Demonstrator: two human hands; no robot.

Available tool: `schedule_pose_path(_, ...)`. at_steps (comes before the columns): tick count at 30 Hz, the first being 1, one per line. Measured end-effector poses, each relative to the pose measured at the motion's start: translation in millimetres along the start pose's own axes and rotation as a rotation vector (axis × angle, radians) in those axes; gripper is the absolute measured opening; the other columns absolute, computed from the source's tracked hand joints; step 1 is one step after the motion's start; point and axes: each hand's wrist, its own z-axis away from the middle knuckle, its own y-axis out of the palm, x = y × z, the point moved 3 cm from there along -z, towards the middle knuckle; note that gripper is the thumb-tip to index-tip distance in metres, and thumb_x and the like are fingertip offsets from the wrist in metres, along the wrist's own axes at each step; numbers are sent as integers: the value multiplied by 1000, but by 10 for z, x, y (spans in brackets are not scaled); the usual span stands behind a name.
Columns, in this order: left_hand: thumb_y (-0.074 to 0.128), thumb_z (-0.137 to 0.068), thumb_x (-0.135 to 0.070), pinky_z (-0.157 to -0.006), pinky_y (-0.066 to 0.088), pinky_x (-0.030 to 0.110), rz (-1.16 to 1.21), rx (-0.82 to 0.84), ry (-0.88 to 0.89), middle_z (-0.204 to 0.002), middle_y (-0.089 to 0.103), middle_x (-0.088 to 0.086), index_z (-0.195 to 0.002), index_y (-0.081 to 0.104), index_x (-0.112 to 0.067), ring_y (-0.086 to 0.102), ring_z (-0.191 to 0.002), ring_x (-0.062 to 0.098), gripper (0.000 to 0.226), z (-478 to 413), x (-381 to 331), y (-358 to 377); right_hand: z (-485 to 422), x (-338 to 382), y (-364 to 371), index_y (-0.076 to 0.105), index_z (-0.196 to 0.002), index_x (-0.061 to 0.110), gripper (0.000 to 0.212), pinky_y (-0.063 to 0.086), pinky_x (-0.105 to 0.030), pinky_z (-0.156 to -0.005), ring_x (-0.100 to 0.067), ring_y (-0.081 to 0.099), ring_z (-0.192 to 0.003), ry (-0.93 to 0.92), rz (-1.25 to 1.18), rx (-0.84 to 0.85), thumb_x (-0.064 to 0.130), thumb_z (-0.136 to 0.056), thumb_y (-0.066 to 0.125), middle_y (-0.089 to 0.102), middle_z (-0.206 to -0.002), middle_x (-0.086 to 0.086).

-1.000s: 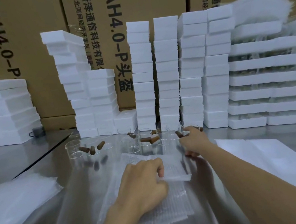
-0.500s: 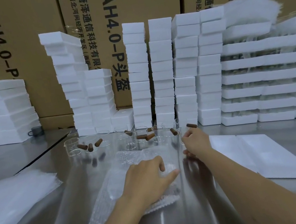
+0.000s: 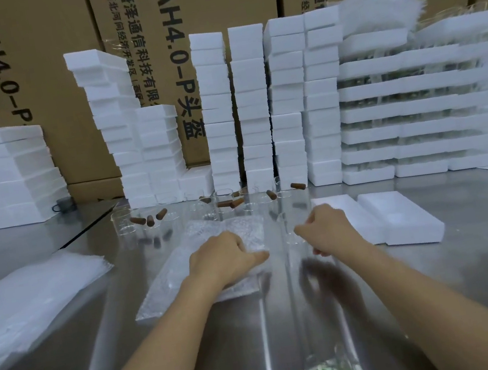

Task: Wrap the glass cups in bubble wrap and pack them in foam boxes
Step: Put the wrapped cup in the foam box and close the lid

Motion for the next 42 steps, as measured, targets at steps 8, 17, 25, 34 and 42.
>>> schedule_pose_path(8, 74, -88, -31, -69, 57, 31, 126, -38, -58, -76, 76, -12, -78, 74, -16, 71, -73, 11, 18, -28, 20, -57, 156, -30, 6, 47, -66, 13, 33, 53, -35, -59, -26, 53, -57, -5, 131, -4, 29, -92, 59, 67, -72, -10)
schedule_pose_path(17, 73, -88, -27, -71, 50, 34, 551, -198, -103, -59, 63, -9, -68, 69, -12, 60, -64, 18, 26, -136, 55, -192, 286, 160, -58, 70, -87, 9, 36, 51, -30, -56, -14, 54, -52, -163, -263, -25, 39, -102, 56, 76, -74, 4)
schedule_pose_path(25, 73, -95, -27, -67, 43, 26, 818, -278, -116, -59, 64, -21, -66, 66, -19, 61, -69, 7, 31, -160, 60, -211, 325, 195, 23, 73, -87, 9, 34, 40, -19, -50, -13, 45, -49, -128, -395, 183, 34, -104, 59, 78, -76, -3)
schedule_pose_path(34, 67, -103, -37, -78, 51, 34, 314, -575, 537, -95, 62, -21, -95, 66, -35, 60, -87, 7, 8, 151, -332, -261, 353, 183, 20, 81, -83, 21, 31, 41, -21, -64, -9, 55, -70, -91, -361, 168, 43, -99, 66, 67, -80, 8)
schedule_pose_path(42, 70, -101, -42, -82, 49, 26, 339, -415, 705, -92, 67, -21, -97, 73, -36, 64, -91, 9, 8, 281, -529, -168, 340, 150, 0, 79, -107, 6, 26, 35, -23, -56, -13, 40, -63, 71, -697, 324, 27, -93, 70, 59, -81, 3)
